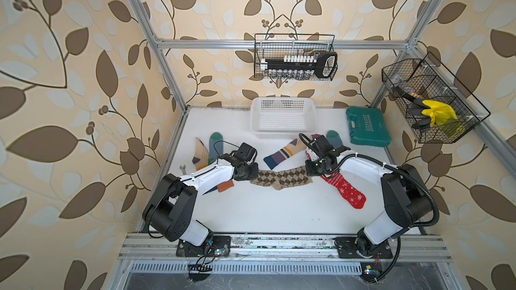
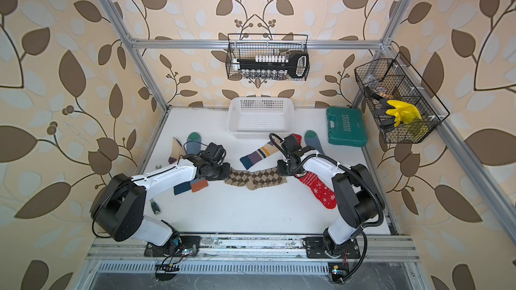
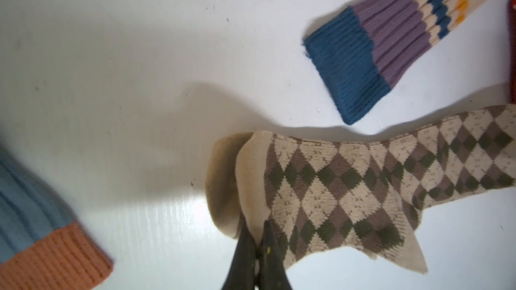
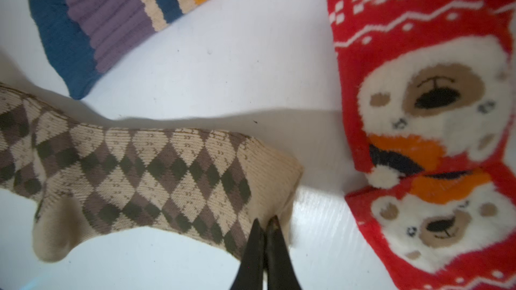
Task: Place the socks together as a pair
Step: Place the sock in the sock.
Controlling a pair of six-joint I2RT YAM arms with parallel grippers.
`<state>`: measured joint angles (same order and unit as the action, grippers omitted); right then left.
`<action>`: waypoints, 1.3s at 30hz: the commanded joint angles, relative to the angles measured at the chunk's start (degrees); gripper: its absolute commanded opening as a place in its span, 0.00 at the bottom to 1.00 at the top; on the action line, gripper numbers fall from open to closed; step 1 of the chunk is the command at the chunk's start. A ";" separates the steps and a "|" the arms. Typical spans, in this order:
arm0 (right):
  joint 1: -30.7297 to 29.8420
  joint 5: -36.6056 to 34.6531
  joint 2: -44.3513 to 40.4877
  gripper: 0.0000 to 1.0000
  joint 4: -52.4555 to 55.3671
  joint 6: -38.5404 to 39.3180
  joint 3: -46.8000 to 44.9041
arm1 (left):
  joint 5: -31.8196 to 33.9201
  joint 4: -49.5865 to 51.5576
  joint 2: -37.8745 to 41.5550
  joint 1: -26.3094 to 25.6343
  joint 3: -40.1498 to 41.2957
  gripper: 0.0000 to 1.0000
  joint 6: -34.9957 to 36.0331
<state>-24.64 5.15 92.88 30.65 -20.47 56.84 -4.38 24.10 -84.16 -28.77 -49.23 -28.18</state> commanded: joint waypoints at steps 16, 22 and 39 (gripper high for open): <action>-1.99 -0.55 -4.58 0.00 4.52 0.98 0.49 | -1.17 3.61 7.18 0.43 -1.42 0.00 1.30; -1.99 -1.53 -1.28 0.00 2.75 1.08 0.63 | 1.14 2.12 2.70 0.90 -1.83 0.00 1.73; -1.65 -4.96 0.90 0.37 1.67 0.76 -1.81 | 6.02 0.30 1.17 1.00 0.79 0.50 1.74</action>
<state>-26.35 1.45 94.43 32.51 -19.73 56.62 -0.86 24.64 -85.41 -28.38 -49.43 -27.05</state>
